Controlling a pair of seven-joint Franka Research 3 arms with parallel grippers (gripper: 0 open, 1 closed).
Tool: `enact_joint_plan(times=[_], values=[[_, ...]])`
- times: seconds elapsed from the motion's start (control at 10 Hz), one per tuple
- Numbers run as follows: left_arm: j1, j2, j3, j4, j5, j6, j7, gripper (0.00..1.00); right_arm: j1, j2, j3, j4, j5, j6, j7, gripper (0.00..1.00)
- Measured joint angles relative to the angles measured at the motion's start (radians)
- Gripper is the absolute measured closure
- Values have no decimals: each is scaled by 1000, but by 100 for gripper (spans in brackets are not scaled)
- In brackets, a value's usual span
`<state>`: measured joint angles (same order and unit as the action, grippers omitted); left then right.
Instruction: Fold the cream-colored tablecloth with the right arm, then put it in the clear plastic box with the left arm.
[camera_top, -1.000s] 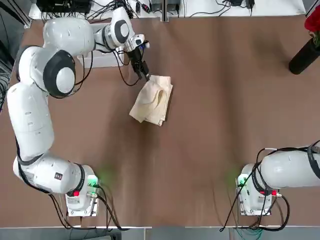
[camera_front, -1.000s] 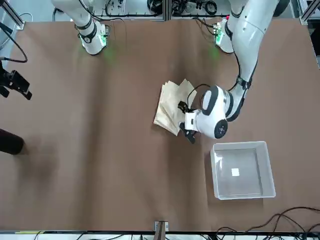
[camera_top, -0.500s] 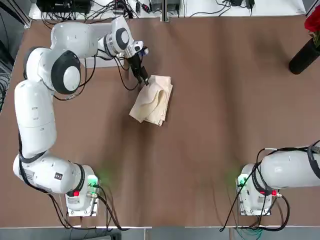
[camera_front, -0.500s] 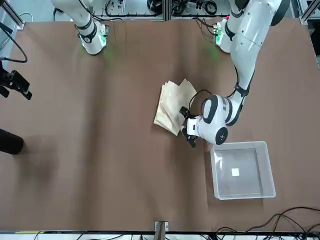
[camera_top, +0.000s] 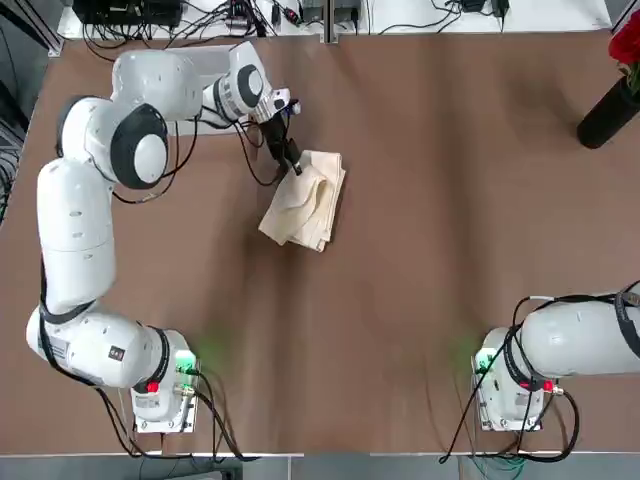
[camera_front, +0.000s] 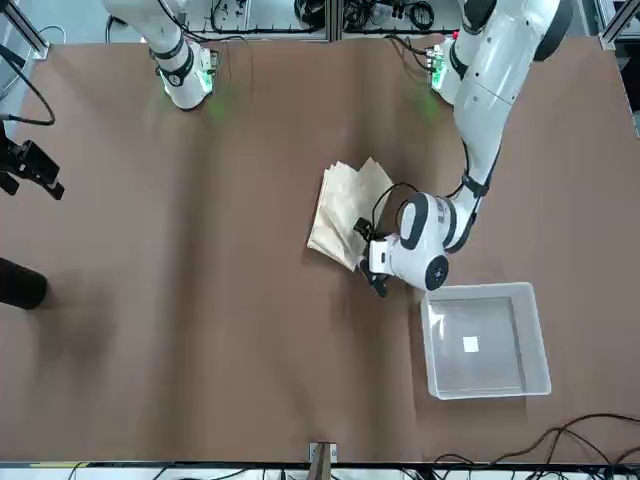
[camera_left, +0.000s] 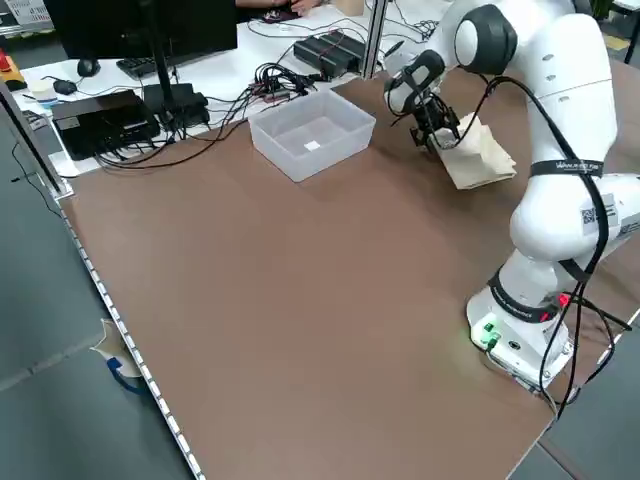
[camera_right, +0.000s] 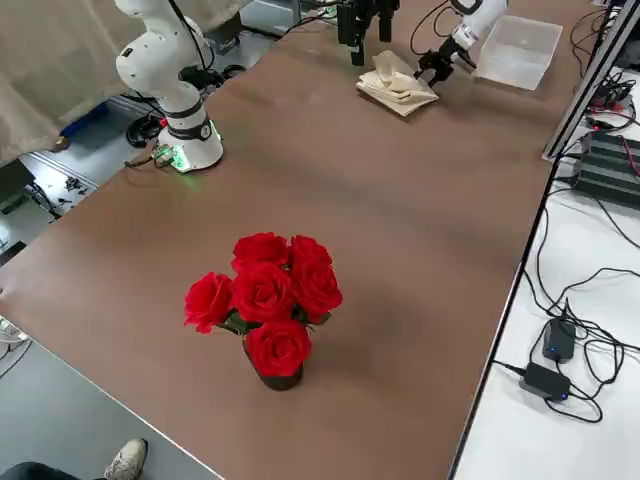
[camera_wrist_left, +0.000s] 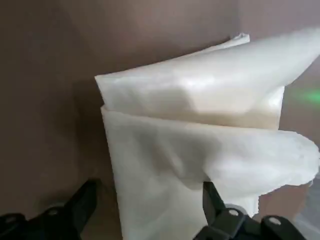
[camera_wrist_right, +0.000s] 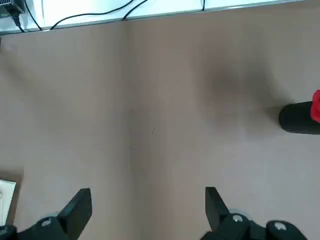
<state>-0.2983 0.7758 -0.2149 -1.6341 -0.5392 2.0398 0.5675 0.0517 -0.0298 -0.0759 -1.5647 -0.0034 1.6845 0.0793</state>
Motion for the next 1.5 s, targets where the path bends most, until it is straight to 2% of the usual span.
enact_joint_plan(times=[0.4, 0.5, 0.7, 0.9, 1.0, 1.1, 1.5], values=[[-24, 4, -3, -15, -46, 0, -30, 11, 0, 0, 0, 0, 0, 0, 0, 0], [-34, 4, -4, -22, -52, 0, -40, 16, 0, 0, 0, 0, 0, 0, 0, 0], [-45, 5, -4, -34, -72, 8, -42, 30, 0, 0, 0, 0, 0, 0, 0, 0], [-56, 5, -6, -52, -76, 19, -61, 63, 0, 0, 0, 0, 0, 0, 0, 0], [-55, 3, -7, -54, -77, 19, -63, 76, 0, 0, 0, 0, 0, 0, 0, 0], [-55, -4, -7, -55, -77, 18, -63, 82, 0, 0, 0, 0, 0, 0, 0, 0], [-35, -45, -3, -53, -77, -42, -36, 83, 2, 0, 1, 0, 0, 0, 0, 0]])
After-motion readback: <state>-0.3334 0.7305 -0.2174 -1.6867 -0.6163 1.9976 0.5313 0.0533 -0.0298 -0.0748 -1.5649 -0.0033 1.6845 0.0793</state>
